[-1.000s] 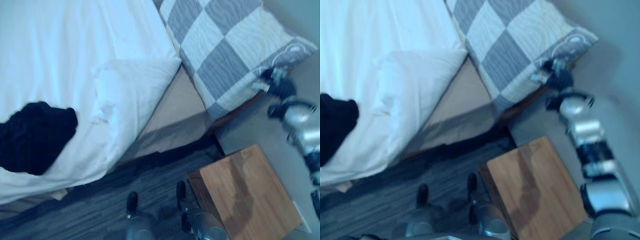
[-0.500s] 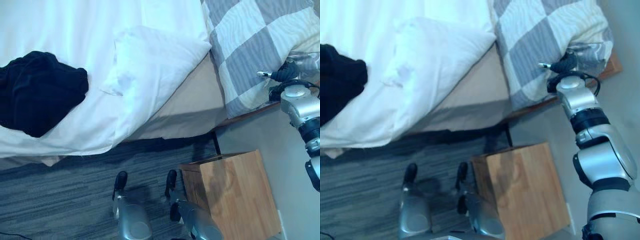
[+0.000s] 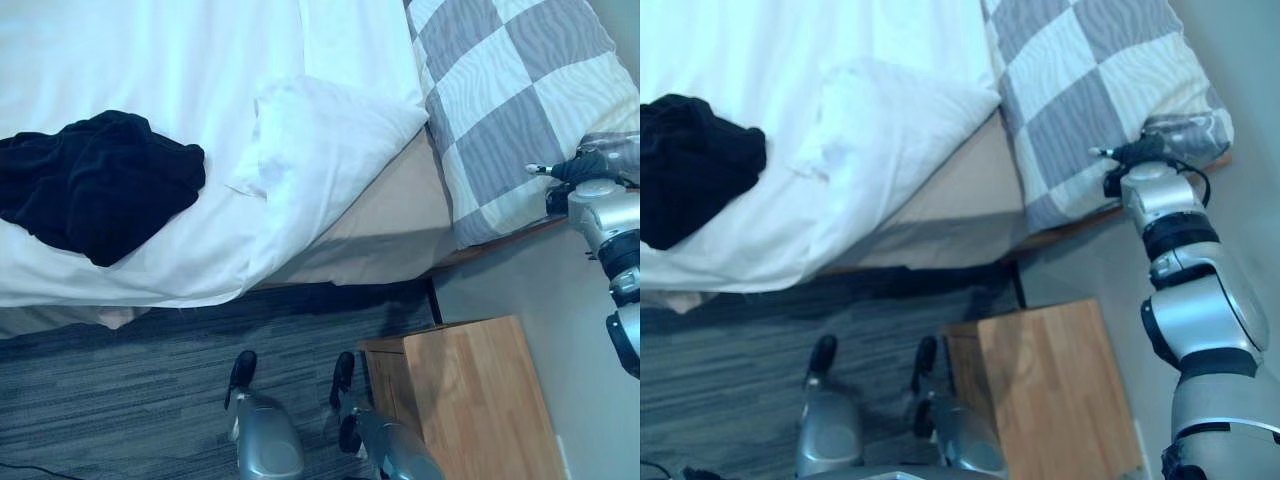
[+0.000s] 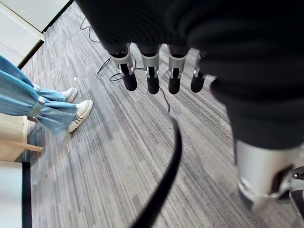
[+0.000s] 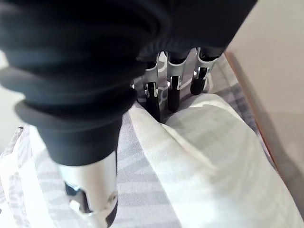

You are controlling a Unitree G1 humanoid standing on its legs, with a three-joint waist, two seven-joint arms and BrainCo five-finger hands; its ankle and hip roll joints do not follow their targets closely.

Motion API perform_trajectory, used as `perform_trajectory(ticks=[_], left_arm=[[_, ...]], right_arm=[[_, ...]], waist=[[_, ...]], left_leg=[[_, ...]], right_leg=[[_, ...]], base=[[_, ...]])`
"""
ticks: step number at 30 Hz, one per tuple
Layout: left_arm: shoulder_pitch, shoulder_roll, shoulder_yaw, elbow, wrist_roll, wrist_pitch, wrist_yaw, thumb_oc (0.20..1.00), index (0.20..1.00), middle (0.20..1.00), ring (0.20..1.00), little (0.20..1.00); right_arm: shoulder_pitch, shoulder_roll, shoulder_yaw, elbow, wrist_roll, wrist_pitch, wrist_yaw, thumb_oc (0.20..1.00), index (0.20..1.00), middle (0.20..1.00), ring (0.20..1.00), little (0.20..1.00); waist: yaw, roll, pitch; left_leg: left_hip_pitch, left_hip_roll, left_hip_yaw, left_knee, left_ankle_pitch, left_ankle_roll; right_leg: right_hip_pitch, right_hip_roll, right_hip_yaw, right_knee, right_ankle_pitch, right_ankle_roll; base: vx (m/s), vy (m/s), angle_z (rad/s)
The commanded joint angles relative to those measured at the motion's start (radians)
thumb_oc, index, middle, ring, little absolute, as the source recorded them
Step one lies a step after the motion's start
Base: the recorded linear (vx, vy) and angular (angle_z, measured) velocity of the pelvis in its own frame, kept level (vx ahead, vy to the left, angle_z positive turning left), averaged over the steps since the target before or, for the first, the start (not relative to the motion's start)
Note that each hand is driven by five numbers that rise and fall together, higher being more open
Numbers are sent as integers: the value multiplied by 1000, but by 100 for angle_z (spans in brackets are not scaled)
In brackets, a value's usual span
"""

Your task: Tidy up the quilt and then pick up the clothes from the bed and put them into the laundry hamper.

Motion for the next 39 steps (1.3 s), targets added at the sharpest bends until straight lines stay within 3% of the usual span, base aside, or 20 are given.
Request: perform_trajectory(ticks=[1, 2, 3, 6, 15, 17, 18, 19, 21, 24, 30, 36, 39], left_arm=[[110, 34, 2, 4, 79, -3, -1, 1000, 1000, 1000, 1000, 1000], [129, 10, 16, -20, 96, 6, 0, 1000, 1000, 1000, 1000, 1000], [130, 8, 17, -23, 95, 10, -1, 1000, 1000, 1000, 1000, 1000], [136, -13, 35, -61, 102, 49, -14, 1000, 1000, 1000, 1000, 1000], [136, -18, 38, -69, 95, 69, -16, 1000, 1000, 1000, 1000, 1000], [127, -20, 46, -73, 93, 90, -29, 1000, 1000, 1000, 1000, 1000], [100, -21, 28, -57, 65, 148, -29, 1000, 1000, 1000, 1000, 1000], [83, -9, 14, -47, 54, 156, -26, 1000, 1000, 1000, 1000, 1000], [64, 10, 1, -41, 50, 156, -28, 1000, 1000, 1000, 1000, 1000], [41, 49, -13, -22, 29, 141, -31, 1000, 1000, 1000, 1000, 1000], [77, 69, 9, -12, -4, 73, -21, 1000, 1000, 1000, 1000, 1000], [68, 114, 13, -18, 6, 45, 7, 1000, 1000, 1000, 1000, 1000], [53, 128, 10, -15, -65, 50, -7, 1000, 1000, 1000, 1000, 1000]], right_arm=[[80, -47, -33, -67, 32, 7, 41, 1000, 1000, 1000, 1000, 1000], [270, -63, -140, -173, 9, 37, 36, 1000, 1000, 1000, 1000, 1000], [298, -65, -155, -191, 6, 36, 39, 1000, 1000, 1000, 1000, 1000], [559, -77, -305, -393, -76, 45, 34, 1000, 1000, 1000, 1000, 1000], [608, -80, -329, -461, -99, 52, 16, 1000, 1000, 1000, 1000, 1000], [647, -96, -362, -546, -137, 26, 0, 1000, 1000, 1000, 1000, 1000], [482, -123, -290, -647, -212, -7, 4, 1000, 1000, 1000, 1000, 1000], [360, -116, -220, -601, -223, 0, -30, 1000, 1000, 1000, 1000, 1000], [235, -112, -157, -542, -220, 7, -59, 1000, 1000, 1000, 1000, 1000], [0, -115, -25, -393, -200, -66, -96, 1000, 1000, 1000, 1000, 1000], [-140, -120, 72, -290, -166, -138, -64, 1000, 1000, 1000, 1000, 1000], [-170, -10, 136, -214, -186, -64, -75, 1000, 1000, 1000, 1000, 1000], [-188, 25, 167, -147, -228, -74, -101, 1000, 1000, 1000, 1000, 1000]], waist=[[16, -19, -71], [-25, -14, -95], [-29, -14, -98], [-97, -7, -130], [-112, -5, -141], [-132, -3, -153], [-112, 3, -153], [-83, -1, -144], [-60, -8, -132], [-10, -19, -84], [40, -29, -48], [97, -52, -9], [117, -45, 16]], left_leg=[[12, -42, 73, -21, -35, 99], [44, -48, 100, -10, -53, 110], [48, -48, 105, -9, -55, 111], [104, -46, 153, -10, -72, 122], [125, -48, 169, -15, -78, 125], [148, -48, 184, -19, -82, 127], [172, -56, 175, -22, -91, 124], [153, -56, 159, -18, -90, 119], [121, -54, 143, -19, -80, 114], [50, -50, 91, -23, -58, 105], [2, -53, 41, -34, -38, 99], [-52, -48, 11, -9, -32, 96], [-80, -47, -5, -5, -27, 94]], right_leg=[[109, -47, 60, 5, -113, 97], [121, -56, 85, 9, -112, 100], [123, -57, 88, 9, -112, 101], [144, -65, 121, 9, -107, 109], [155, -67, 133, 4, -105, 113], [167, -72, 139, 2, -104, 119], [190, -87, 131, -1, -106, 127], [187, -89, 120, -6, -108, 129], [171, -88, 109, -7, -108, 131], [137, -73, 96, -7, -106, 129], [116, -61, 67, -7, -104, 125], [105, -51, 30, -4, -105, 120], [95, -48, 18, -7, -105, 121]], base=[[-74, 212, -16], [-75, 217, -18], [-75, 216, -28], [-26, 121, -44], [3, 20, -26], [116, 46, 11], [222, -21, 5], [208, -40, -11], [-51, -96, -5], [-87, -102, 81], [-2, -35, 48], [116, -130, 29], [-17, -102, 20]])
